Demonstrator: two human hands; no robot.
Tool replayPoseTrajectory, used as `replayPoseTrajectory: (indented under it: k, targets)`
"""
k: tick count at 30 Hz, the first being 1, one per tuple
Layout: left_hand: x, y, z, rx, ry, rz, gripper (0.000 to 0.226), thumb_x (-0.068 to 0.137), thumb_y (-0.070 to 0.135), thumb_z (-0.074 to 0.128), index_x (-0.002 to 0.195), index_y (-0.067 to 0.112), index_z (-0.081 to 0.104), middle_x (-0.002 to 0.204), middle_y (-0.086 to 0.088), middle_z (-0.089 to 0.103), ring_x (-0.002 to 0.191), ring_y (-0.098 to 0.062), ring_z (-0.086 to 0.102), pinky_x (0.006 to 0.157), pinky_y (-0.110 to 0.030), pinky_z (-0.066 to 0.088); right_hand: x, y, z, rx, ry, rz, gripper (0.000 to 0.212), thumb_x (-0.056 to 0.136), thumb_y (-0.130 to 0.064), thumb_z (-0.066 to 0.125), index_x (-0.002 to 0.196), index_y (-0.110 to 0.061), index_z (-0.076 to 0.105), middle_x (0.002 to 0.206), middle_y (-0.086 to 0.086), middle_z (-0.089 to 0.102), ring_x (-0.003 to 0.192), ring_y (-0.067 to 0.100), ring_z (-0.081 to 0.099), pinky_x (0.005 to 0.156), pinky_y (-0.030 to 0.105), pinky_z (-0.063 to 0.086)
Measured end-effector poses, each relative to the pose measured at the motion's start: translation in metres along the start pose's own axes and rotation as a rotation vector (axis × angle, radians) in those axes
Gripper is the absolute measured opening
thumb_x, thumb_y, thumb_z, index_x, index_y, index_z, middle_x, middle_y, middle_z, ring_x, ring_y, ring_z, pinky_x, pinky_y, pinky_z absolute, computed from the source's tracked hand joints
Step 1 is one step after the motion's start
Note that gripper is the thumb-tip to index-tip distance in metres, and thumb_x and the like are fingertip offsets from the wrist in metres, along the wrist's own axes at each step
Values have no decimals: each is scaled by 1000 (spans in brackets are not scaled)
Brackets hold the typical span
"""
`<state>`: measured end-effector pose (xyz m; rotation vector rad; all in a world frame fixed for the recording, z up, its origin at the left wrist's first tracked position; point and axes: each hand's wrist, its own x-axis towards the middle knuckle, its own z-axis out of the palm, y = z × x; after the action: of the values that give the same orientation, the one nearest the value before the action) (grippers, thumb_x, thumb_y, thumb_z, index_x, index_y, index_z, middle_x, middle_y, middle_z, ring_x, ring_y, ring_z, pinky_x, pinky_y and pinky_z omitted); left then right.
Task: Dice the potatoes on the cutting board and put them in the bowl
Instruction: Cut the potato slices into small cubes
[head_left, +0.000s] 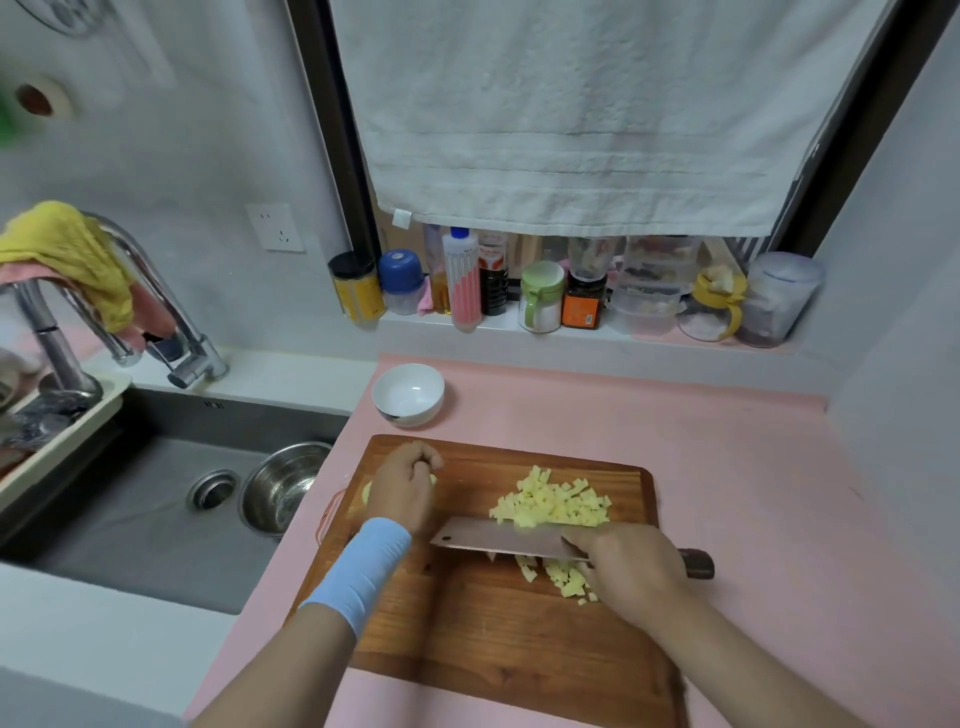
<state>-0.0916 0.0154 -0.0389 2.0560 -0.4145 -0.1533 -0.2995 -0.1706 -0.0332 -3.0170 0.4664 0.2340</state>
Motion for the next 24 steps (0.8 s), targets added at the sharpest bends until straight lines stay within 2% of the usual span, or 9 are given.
replayPoseTrajectory:
  k: [4, 7, 9, 11, 14, 16, 18, 21, 24]
  targets:
    - [-9, 16, 24, 238, -616, -22, 37, 82, 2, 42, 72, 24, 69, 82, 13, 69, 78, -11, 62, 73, -21, 45, 6, -5, 4, -83, -33, -53, 27, 94, -18, 56, 114, -34, 61, 96, -6, 71, 83, 21, 68, 70, 35, 56]
    - [-15, 11, 48, 291, -765, -64, 41, 83, 0, 41, 87, 25, 74, 101, 7, 72, 95, -13, 64, 86, -24, 48, 8, -11, -1, -97, -33, -75, 24, 94, -18, 56, 113, -33, 61, 97, -4, 71, 86, 23, 67, 65, 34, 50]
    - [-17, 8, 56, 286, -723, -65, 44, 85, 0, 41, 95, 29, 72, 113, 8, 69, 102, -15, 63, 93, -25, 49, 7, -14, -5, -105, -30, -86, 22, 95, -20, 55, 113, -32, 61, 98, -5, 70, 87, 23, 67, 62, 33, 42]
    - [-16, 6, 56, 248, -621, -57, 44, 86, -1, 41, 95, 29, 72, 115, 9, 67, 100, -14, 62, 92, -26, 50, 4, -16, -8, -110, -34, -92, 21, 96, -20, 55, 114, -31, 61, 98, -5, 70, 87, 23, 66, 62, 32, 38]
    - [-7, -3, 49, 210, -508, -61, 44, 84, -6, 40, 83, 26, 70, 101, 13, 68, 97, -12, 63, 95, -28, 50, 3, -18, -8, -104, -34, -78, 21, 96, -21, 56, 114, -30, 62, 98, -5, 70, 86, 23, 67, 63, 31, 41]
    - [1, -10, 43, 225, -553, -92, 44, 82, -6, 38, 77, 24, 70, 94, 12, 71, 97, -15, 66, 93, -28, 51, 4, -19, -7, -90, -34, -65, 22, 97, -23, 56, 117, -30, 62, 99, -4, 70, 87, 23, 67, 64, 31, 43]
    - [8, -16, 34, 277, -539, -94, 44, 83, -5, 37, 78, 25, 69, 97, 12, 70, 99, -13, 63, 89, -24, 46, 5, -21, -6, -84, -38, -56, 24, 98, -27, 54, 121, -30, 62, 99, -3, 70, 88, 23, 66, 65, 31, 46]
    - [21, -27, 11, 218, -274, -107, 38, 87, -4, 42, 84, 26, 66, 101, 11, 67, 96, -13, 59, 86, -21, 39, 6, -26, -3, -42, -12, -27, 30, 101, -31, 51, 129, -35, 60, 97, -4, 69, 86, 21, 66, 69, 32, 53]
    - [37, -48, -17, 109, -37, -177, 33, 87, -7, 44, 89, 20, 64, 99, 2, 66, 96, -21, 59, 86, -23, 36, 10, -32, 1, 70, 15, 44, 33, 102, -37, 49, 132, -38, 62, 96, -10, 71, 85, 15, 67, 68, 29, 52]
